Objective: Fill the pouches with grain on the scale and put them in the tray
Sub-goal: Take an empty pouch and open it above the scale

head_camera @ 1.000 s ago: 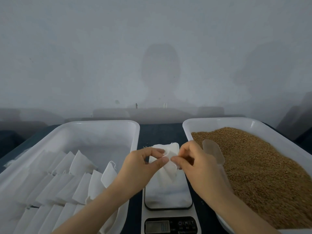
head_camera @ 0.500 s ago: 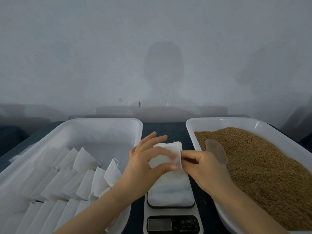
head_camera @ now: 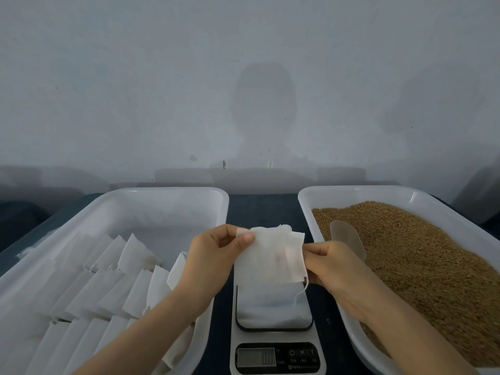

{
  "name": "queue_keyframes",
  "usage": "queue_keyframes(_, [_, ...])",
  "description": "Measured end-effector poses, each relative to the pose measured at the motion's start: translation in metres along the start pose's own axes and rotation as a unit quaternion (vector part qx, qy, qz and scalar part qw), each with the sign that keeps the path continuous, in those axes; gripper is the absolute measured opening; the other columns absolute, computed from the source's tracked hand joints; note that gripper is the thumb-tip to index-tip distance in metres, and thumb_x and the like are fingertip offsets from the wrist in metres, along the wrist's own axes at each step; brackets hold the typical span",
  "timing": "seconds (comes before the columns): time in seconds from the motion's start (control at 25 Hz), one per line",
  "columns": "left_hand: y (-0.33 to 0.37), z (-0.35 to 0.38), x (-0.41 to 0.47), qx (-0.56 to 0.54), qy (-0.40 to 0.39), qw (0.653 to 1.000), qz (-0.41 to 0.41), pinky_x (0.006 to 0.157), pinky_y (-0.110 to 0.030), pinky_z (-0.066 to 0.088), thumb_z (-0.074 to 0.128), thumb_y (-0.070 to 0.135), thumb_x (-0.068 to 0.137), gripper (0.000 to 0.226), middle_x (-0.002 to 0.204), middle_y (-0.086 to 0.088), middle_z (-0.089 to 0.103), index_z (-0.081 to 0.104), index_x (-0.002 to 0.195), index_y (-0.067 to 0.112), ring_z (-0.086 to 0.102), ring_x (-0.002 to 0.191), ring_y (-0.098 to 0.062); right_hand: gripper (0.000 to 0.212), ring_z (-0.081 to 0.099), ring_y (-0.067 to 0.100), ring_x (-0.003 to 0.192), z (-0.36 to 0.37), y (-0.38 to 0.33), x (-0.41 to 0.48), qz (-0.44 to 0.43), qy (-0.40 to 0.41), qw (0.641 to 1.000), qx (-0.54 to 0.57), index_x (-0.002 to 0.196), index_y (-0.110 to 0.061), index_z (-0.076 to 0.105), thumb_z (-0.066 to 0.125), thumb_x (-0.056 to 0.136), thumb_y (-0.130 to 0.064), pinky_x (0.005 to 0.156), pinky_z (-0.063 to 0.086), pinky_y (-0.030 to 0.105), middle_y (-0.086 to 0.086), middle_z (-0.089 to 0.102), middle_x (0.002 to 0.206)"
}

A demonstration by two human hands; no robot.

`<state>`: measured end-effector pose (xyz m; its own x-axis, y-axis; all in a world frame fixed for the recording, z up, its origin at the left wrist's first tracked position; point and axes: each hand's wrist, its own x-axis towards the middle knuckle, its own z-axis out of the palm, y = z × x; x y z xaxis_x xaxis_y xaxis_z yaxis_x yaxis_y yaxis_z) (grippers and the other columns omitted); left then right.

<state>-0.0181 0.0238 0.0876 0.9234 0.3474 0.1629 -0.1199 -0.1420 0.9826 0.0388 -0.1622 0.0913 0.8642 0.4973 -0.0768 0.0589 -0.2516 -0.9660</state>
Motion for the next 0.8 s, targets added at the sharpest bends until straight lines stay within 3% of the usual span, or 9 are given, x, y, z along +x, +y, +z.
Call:
queue_keyframes(0.16, [-0.003,-0.003,0.002,0.003,0.025,1.0,-0.012,0.059,-0.01,0.047,0.059,0.032,0.089,0.025,0.071,0.005,0.072,0.073,0.076,0.017,0.065,0.065,-0.002,0.017,0.07,0.016,0.09,-0.004,0.001,0.003,0.005,-0.009,0.998,0.054,0.086,-0.016,0.078,0.069,0.083,-0.029,0.096,0.049,0.037,0.003,0.075,0.089])
queue_keyframes(0.28, [-0.004,-0.002,0.004,0.035,0.053,0.998,0.005,0.061,-0.009,0.047,0.058,0.033,0.091,0.018,0.072,0.013,0.07,0.072,0.082,0.025,0.063,0.069,0.001,0.019,0.068,0.017,0.097,-0.008,0.001,0.002,0.0,-0.014,0.998,0.069,0.094,-0.01,0.076,0.063,0.089,-0.022,0.099,0.047,0.037,0.003,0.074,0.096])
queue_keyframes(0.32, [-0.003,-0.002,0.004,0.042,0.057,0.997,0.022,0.064,-0.009,0.047,0.058,0.034,0.09,0.011,0.079,0.018,0.07,0.069,0.091,0.032,0.063,0.075,0.001,0.019,0.068,0.012,0.097,-0.008,0.0,0.001,-0.008,-0.011,0.999,0.05,0.097,-0.013,0.076,0.062,0.089,-0.024,0.099,0.047,0.035,-0.001,0.074,0.096])
queue_keyframes(0.4, [-0.001,-0.004,0.001,0.118,0.035,0.988,0.089,0.08,-0.006,0.044,0.063,0.051,0.079,0.037,0.107,0.036,0.059,0.05,0.114,0.047,0.057,0.099,0.008,0.017,0.066,0.0,0.093,-0.008,-0.001,-0.003,-0.024,0.011,0.999,-0.018,0.098,-0.024,0.075,0.062,0.088,-0.03,0.093,0.048,0.026,-0.014,0.073,0.094])
queue_keyframes(0.48, [0.0,-0.002,-0.005,0.259,-0.025,0.944,0.205,0.099,-0.002,0.027,0.065,0.07,0.064,0.078,0.128,0.048,0.032,0.03,0.131,0.052,0.033,0.123,0.016,0.016,0.066,0.006,0.089,-0.005,-0.003,-0.006,-0.033,0.035,0.996,-0.081,0.09,-0.028,0.075,0.062,0.086,-0.035,0.078,0.051,0.02,-0.007,0.073,0.092])
queue_keyframes(0.56, [-0.008,0.007,-0.007,0.371,-0.09,0.878,0.289,0.111,-0.01,0.015,0.064,0.072,0.064,0.096,0.14,0.038,0.022,0.015,0.142,0.046,0.018,0.135,0.011,0.016,0.064,0.022,0.089,0.0,-0.004,-0.008,-0.04,0.04,0.99,-0.127,0.085,-0.03,0.074,0.061,0.085,-0.038,0.067,0.049,0.015,0.004,0.071,0.091])
queue_keyframes(0.6, [-0.012,0.012,-0.008,0.403,-0.113,0.857,0.299,0.113,-0.014,0.013,0.065,0.07,0.066,0.096,0.142,0.032,0.023,0.011,0.142,0.044,0.016,0.136,0.009,0.012,0.064,0.022,0.088,0.003,-0.004,-0.009,-0.044,0.033,0.988,-0.142,0.083,-0.037,0.072,0.06,0.085,-0.038,0.065,0.05,0.015,0.001,0.072,0.09])
queue_keyframes(0.68, [-0.017,0.018,-0.009,0.429,-0.119,0.847,0.292,0.109,-0.01,0.01,0.069,0.061,0.072,0.093,0.143,0.023,0.034,0.014,0.143,0.041,0.023,0.131,0.008,0.011,0.066,0.016,0.087,0.007,-0.005,-0.01,-0.057,0.016,0.986,-0.159,0.088,-0.044,0.069,0.06,0.087,-0.038,0.069,0.051,0.017,-0.009,0.073,0.088])
queue_keyframes(0.8, [-0.023,0.016,-0.007,0.39,-0.092,0.876,0.27,0.099,-0.011,0.025,0.074,0.046,0.075,0.073,0.128,0.019,0.05,0.042,0.139,0.03,0.043,0.116,0.004,0.016,0.067,0.007,0.082,0.011,-0.007,-0.01,-0.083,0.014,0.985,-0.148,0.097,-0.034,0.073,0.059,0.089,-0.035,0.08,0.054,0.03,-0.011,0.073,0.085])
